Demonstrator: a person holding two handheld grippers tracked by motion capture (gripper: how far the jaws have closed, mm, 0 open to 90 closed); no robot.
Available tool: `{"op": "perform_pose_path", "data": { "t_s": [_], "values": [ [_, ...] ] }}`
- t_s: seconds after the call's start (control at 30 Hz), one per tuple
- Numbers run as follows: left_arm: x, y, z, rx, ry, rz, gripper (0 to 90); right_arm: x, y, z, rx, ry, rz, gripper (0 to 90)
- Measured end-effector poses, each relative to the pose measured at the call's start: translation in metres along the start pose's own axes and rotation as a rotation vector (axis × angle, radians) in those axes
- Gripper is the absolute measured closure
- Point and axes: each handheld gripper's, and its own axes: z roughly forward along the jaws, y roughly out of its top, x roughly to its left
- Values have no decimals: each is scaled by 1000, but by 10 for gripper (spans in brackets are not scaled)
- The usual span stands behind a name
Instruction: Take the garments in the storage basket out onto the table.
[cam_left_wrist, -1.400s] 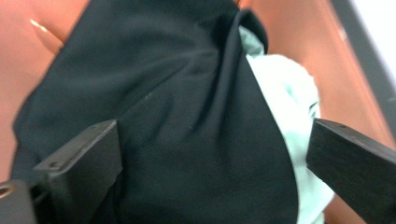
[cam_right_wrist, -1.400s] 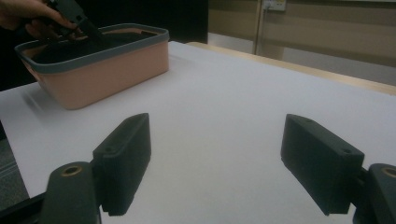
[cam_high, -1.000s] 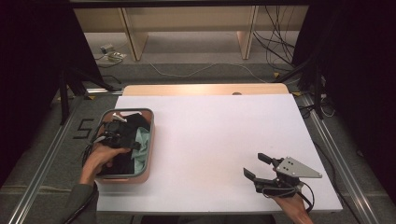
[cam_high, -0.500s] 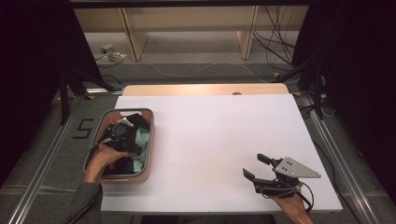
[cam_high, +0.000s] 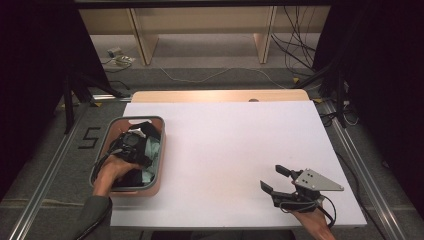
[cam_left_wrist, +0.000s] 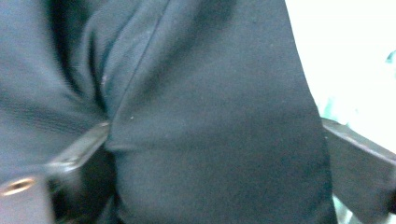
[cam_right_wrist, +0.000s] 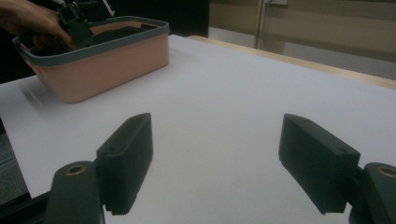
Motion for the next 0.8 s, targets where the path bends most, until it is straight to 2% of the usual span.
{"op": "perform_pose_path", "data": {
  "t_s": [0.33,0.43,0.47,0.57,0.8],
  "values": [
    [5,-3,-7,-61,-32,13,381,0,0,0,5,4,2,280],
    [8,-4,-8,-90,-53,4,411,0,0,1,5,3,3,281],
    [9,-5,-9,-106,-65,-7,459,0,0,1,5,2,1,283],
    [17,-7,-12,-141,-127,-48,505,0,0,0,-2,3,3,285],
    [30,-11,-21,-221,-236,-115,545,-3,0,1,-2,3,11,288]
  ]
}}
